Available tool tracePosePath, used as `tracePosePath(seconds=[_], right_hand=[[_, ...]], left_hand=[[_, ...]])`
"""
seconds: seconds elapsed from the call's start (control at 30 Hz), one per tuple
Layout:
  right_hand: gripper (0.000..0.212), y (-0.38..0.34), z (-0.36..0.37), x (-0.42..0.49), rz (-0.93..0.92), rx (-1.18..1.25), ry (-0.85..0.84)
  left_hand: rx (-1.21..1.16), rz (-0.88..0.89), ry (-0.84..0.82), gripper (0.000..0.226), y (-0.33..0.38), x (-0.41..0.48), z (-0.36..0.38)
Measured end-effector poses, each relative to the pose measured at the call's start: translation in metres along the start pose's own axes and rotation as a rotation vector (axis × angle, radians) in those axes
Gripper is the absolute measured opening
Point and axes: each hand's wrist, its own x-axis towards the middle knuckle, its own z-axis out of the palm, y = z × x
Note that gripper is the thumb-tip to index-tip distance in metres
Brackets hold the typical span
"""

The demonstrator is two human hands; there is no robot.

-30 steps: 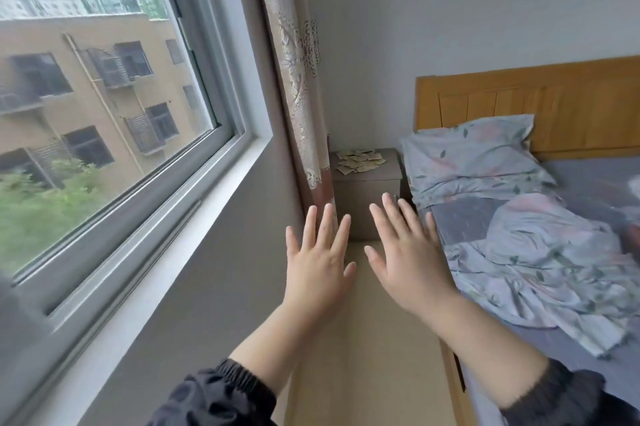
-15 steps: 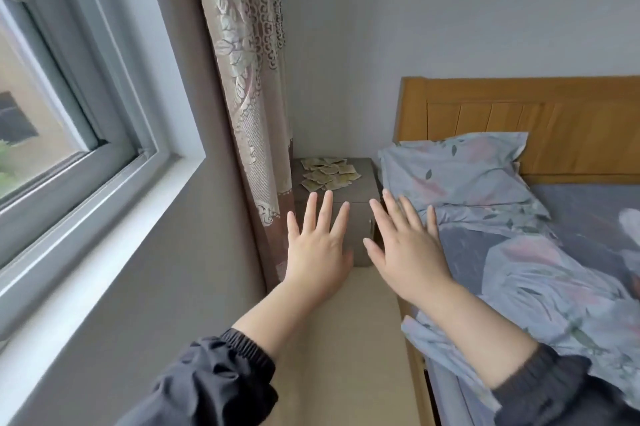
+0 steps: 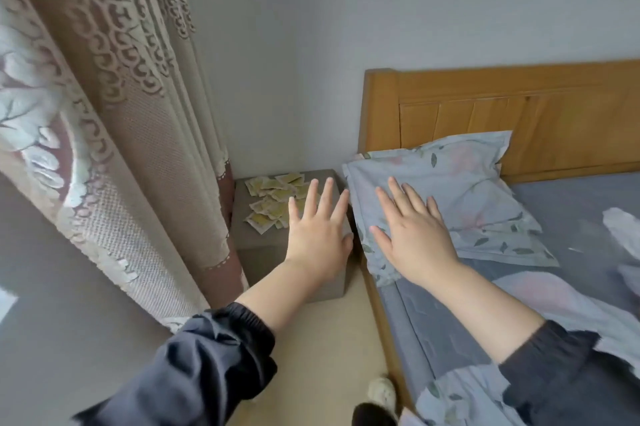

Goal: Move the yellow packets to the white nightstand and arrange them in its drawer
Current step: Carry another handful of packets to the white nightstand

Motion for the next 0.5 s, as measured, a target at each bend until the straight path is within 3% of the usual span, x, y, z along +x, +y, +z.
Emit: tracePosePath(seconds=[0.3, 0.5], right_hand=[[0.064, 0.052, 0.106, 0.227, -0.096, 0.072, -0.130], [0.064, 0.045, 0.174, 0.343, -0.190, 0.077, -0.246]], left_hand=[[-0.023, -0.204, -0.130, 0.071, -0.063, 0.199, 0.094], [-0.135, -0.379, -0.249, 0.071, -0.120, 0.269, 0.158]])
